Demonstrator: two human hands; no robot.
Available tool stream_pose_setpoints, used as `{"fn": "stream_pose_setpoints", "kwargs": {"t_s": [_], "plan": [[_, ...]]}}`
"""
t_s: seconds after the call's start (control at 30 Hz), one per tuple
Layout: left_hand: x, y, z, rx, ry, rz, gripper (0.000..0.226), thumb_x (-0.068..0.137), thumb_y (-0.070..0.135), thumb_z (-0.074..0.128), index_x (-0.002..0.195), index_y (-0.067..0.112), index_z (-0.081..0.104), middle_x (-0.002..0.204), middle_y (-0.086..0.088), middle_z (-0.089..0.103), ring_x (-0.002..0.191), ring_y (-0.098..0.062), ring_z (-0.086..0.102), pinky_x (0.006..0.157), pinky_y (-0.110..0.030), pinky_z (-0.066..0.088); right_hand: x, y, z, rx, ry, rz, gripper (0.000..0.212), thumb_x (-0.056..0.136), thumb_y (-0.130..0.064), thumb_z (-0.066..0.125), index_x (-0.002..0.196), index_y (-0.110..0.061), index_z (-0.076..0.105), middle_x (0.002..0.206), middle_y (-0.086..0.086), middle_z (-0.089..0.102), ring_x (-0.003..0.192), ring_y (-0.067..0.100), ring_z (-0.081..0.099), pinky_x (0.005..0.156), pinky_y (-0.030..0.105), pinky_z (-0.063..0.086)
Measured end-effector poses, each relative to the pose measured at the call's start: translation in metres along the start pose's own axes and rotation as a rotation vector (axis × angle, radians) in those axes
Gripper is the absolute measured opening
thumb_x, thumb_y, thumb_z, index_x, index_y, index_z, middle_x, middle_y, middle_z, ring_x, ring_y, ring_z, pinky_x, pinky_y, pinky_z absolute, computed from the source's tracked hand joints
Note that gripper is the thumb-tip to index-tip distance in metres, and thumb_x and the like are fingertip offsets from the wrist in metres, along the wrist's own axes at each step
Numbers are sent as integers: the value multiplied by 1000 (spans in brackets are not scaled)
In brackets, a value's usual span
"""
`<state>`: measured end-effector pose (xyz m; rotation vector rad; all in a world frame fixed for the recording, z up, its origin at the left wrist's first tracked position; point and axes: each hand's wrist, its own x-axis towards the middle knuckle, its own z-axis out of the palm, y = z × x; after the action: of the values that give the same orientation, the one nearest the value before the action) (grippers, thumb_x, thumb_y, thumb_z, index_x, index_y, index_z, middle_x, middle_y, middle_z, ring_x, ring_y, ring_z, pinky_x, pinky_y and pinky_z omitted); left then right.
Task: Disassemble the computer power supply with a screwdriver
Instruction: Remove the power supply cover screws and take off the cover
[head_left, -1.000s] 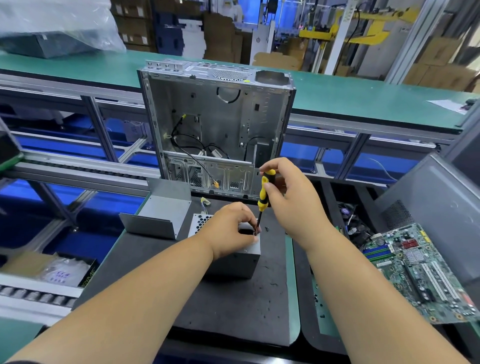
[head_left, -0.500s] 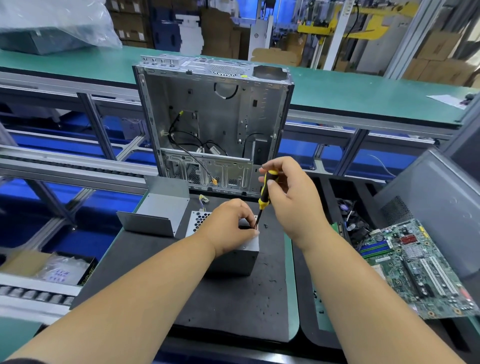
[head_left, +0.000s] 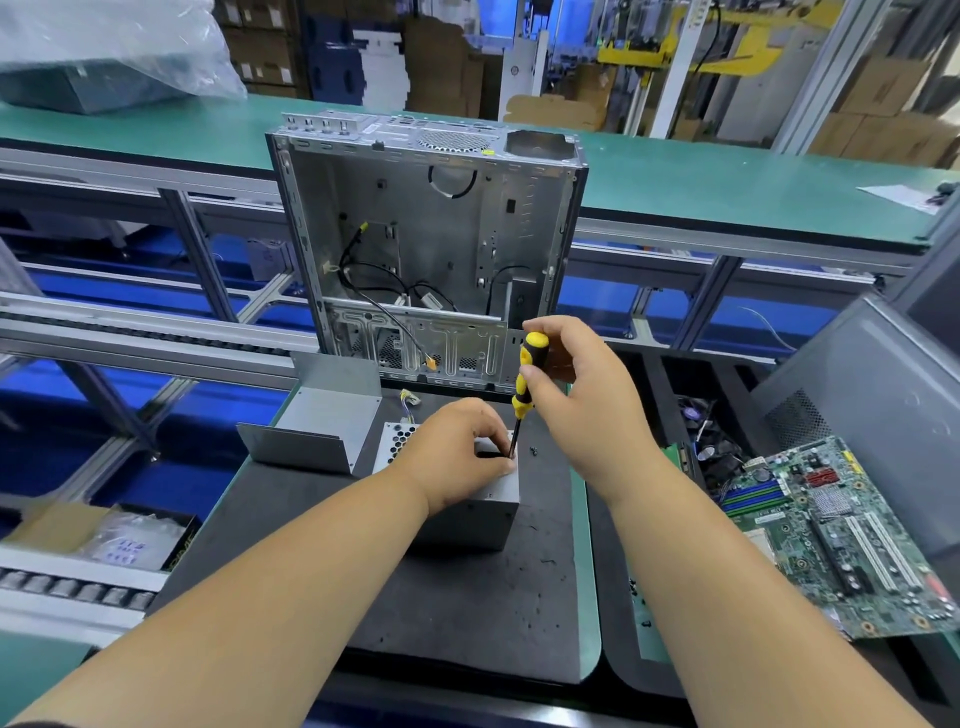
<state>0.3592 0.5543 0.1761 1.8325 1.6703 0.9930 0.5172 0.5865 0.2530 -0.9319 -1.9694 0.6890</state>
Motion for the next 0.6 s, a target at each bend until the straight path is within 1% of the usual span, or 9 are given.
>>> {"fn": "stream_pose_setpoints", "kwargs": {"t_s": [0.13,0.23,0.3,0.37,0.4,0.47,0.5,0.53,0.6], "plan": [[0,1,1,52,-21,36,10,78,17,78,75,21,68,92,11,59,94,-5,58,91,-36,51,-1,3,-2,117,53,89,24,89,-20,70,107,-31,58,94,-11,67,91,10,66,82,43,57],[1,2,1,136,-33,51,9,82,21,75,77,21,67,93,12,57,94,-7,55,90,-33,51,0,5,-6,222,70,135,25,87,-16,73,99,-31,57,92,-13,72,90,7,69,81,38,59],[1,2,2,157,-20,39,12,84,23,73,78,23,63,92,12,55,88,-3,54,83,-26,50,1,5,-8,275,65,108,25,88,-11,71,99,-29,57,95,-13,73,93,6,69,80,33,60],[2,1,2,124,6,0,15,86,22,73,79,25,60,92,12,54,85,-1,54,76,-16,44,1,4,-10,348,85,51,23,91,-11,67,100,-29,58,97,-9,72,94,10,69,78,32,60],[2,2,1,102,15,-18,15,86,21,73,79,26,60,94,12,54,86,-1,54,77,-14,42,1,4,-11,394,105,30,22,91,-13,65,101,-31,58,97,-7,71,94,14,68,77,33,59],[3,1,0,64,27,-47,16,88,20,70,80,27,59,96,11,55,92,-1,54,83,-17,41,2,5,-14,466,125,16,17,92,-20,59,103,-33,57,97,-6,69,93,19,67,72,30,57],[4,1,-1,48,41,-66,17,89,21,69,79,29,58,96,11,56,94,-3,53,84,-19,41,2,7,-15,475,117,19,16,93,-23,56,105,-34,57,96,-8,67,93,18,67,70,28,56],[6,2,-1,25,63,-91,19,90,22,68,78,31,57,94,12,58,91,-2,53,81,-18,41,2,10,-17,463,96,24,18,94,-23,52,106,-35,56,93,-11,63,92,16,66,71,28,55],[9,4,-4,-104,99,-150,19,90,21,68,77,31,57,83,15,60,75,-1,53,67,-14,42,3,18,-17,406,30,52,25,92,-17,47,108,-34,58,84,-11,56,84,12,59,77,32,50]]}}
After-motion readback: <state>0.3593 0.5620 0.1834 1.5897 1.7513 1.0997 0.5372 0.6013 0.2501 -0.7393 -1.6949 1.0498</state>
